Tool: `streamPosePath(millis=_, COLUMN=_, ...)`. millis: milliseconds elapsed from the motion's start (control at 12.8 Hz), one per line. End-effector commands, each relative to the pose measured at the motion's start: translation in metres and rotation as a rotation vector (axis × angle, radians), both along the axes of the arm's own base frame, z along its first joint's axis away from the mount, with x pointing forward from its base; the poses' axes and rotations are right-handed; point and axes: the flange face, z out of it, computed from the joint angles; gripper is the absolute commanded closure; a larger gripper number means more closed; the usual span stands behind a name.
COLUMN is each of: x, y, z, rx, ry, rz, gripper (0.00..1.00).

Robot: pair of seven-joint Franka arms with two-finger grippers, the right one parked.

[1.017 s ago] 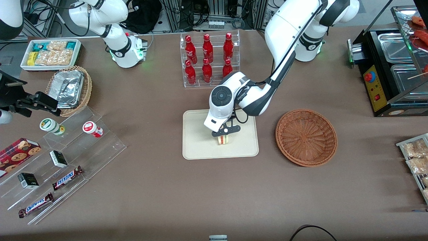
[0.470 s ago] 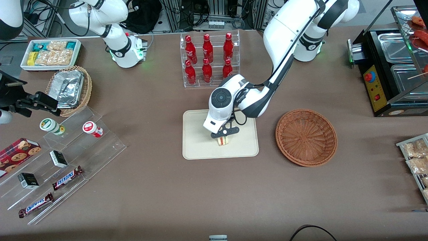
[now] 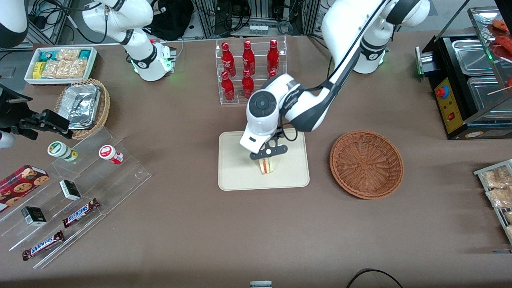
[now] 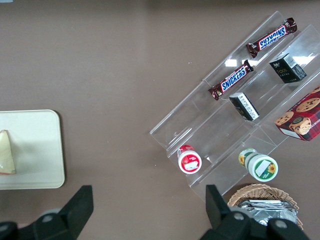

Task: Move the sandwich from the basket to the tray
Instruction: 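Lower the sandwich onto the tray and open the left gripper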

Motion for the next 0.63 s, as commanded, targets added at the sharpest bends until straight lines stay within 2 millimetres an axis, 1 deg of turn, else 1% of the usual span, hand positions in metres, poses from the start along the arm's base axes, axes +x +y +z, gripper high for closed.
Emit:
streamPosePath(millis=0, x=-0.003, y=0.02, z=0.037, rx=0.043, ry=-0.006, rz=-0.001, gripper=0.0)
streamPosePath(millis=157, x=0.0, y=0.034, z=0.048, rx=0.068, ry=0.009, rz=-0.023, gripper=0.0)
streamPosePath(millis=235, x=0.006, y=0.047, z=0.048, rx=0.096, ry=0.022, rz=-0.004, gripper=0.0)
streamPosePath(millis=313, x=0.008, y=0.059, z=0.048, rx=0.131, ry=0.05, rz=0.008, gripper=0.0)
streamPosePath(millis=391, x=0.01, y=0.067, z=0.046, rx=0.154, ry=0.063, rz=0.006, gripper=0.0)
streamPosePath(millis=470, x=0.025, y=0.087, z=0.046, rx=0.173, ry=0.056, rz=0.009, gripper=0.0)
streamPosePath(millis=548, x=0.029, y=0.1, z=0.043, rx=0.18, ry=0.07, rz=-0.026, gripper=0.0)
